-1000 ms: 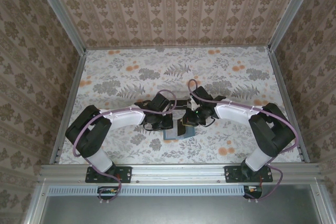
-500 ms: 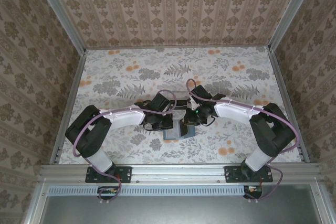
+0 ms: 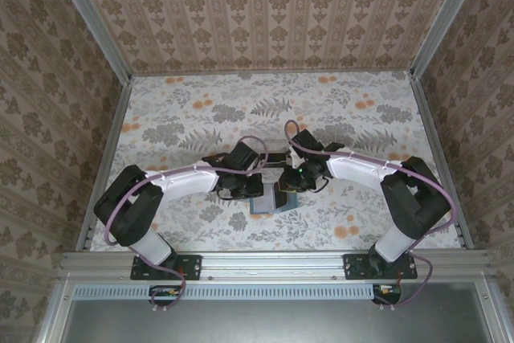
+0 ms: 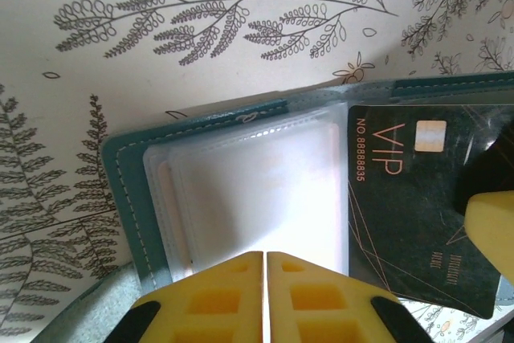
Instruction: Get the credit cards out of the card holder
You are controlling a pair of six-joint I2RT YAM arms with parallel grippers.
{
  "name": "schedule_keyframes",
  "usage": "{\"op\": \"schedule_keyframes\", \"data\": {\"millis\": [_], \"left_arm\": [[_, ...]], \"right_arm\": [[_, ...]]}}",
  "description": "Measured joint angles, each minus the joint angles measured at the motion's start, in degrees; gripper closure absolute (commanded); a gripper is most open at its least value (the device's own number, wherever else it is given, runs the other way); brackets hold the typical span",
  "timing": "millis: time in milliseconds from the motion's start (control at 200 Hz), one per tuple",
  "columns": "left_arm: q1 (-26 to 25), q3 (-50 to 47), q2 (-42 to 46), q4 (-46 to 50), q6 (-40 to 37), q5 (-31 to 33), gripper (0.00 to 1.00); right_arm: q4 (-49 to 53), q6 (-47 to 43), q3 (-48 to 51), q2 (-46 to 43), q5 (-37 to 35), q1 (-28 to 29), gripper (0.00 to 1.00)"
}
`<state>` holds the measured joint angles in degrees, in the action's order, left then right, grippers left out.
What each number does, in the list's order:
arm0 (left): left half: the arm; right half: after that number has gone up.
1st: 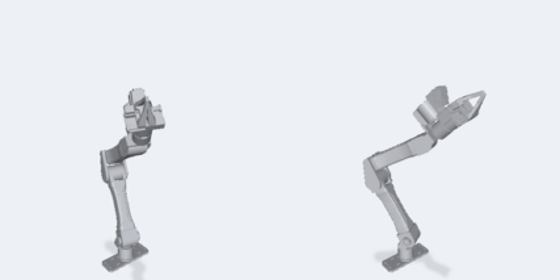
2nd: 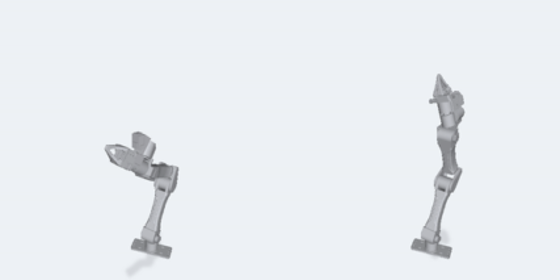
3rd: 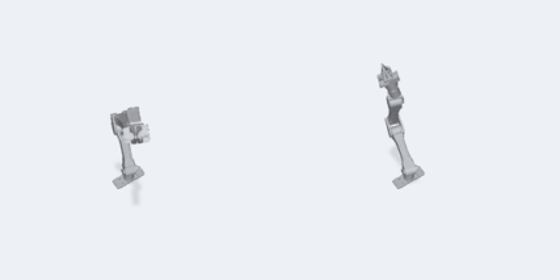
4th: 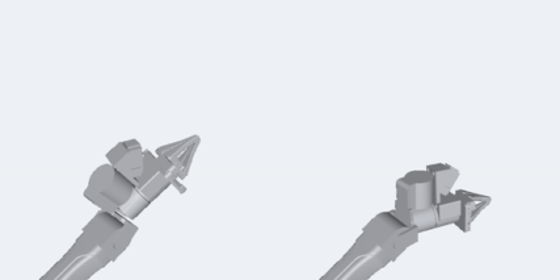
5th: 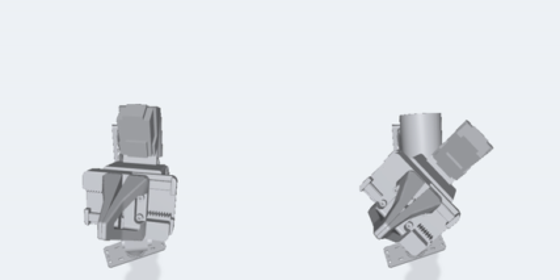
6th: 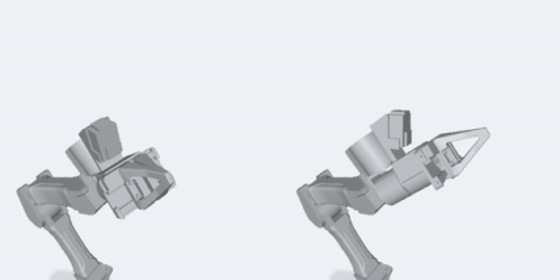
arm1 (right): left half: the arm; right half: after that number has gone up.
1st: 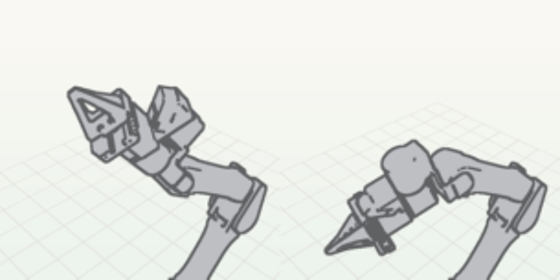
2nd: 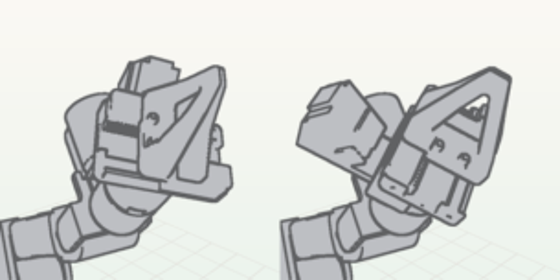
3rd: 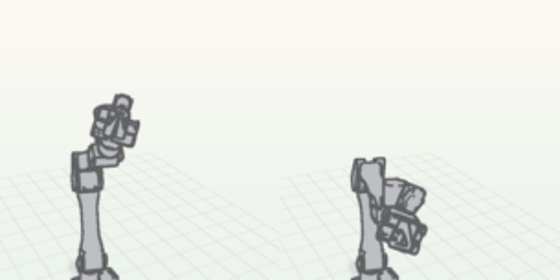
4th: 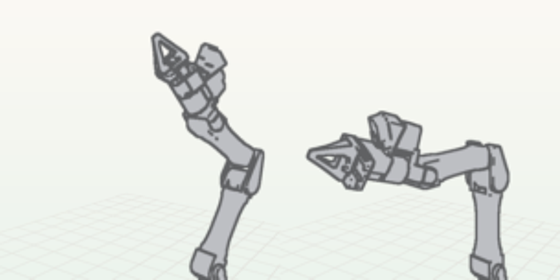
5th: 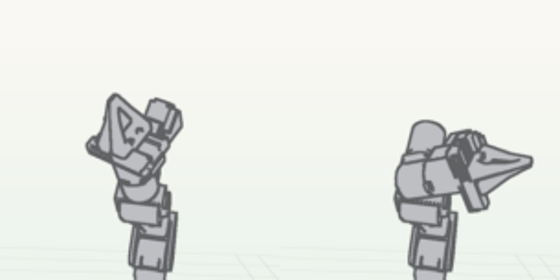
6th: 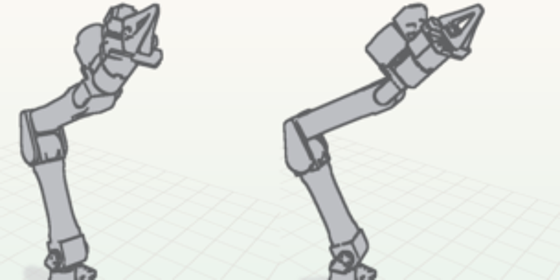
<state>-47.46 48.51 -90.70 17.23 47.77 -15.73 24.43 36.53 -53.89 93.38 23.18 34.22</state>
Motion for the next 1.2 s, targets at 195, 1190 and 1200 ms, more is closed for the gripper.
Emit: {"op": "schedule_keyframes", "data": {"millis": [195, 1190, 1200], "left_arm": [[0.8, -0.7, 2.5, 0.8, 0.0, 1.1, 0.90], [2.6, -7.3, 5.1, -1.0, 0.0, 2.2, 0.88], [2.6, -7.3, 5.3, -1.0, 0.0, 2.3, 0.88]], "right_arm": [[0.0, 1.2, 0.9, 0.0, 0.0, 0.8, 0.85], [13.4, -17.4, -11.3, -8.4, -6.4, 0.9, 0.95], [13.6, -18.1, -11.6, -8.4, -6.6, 0.9, 0.95]]}}
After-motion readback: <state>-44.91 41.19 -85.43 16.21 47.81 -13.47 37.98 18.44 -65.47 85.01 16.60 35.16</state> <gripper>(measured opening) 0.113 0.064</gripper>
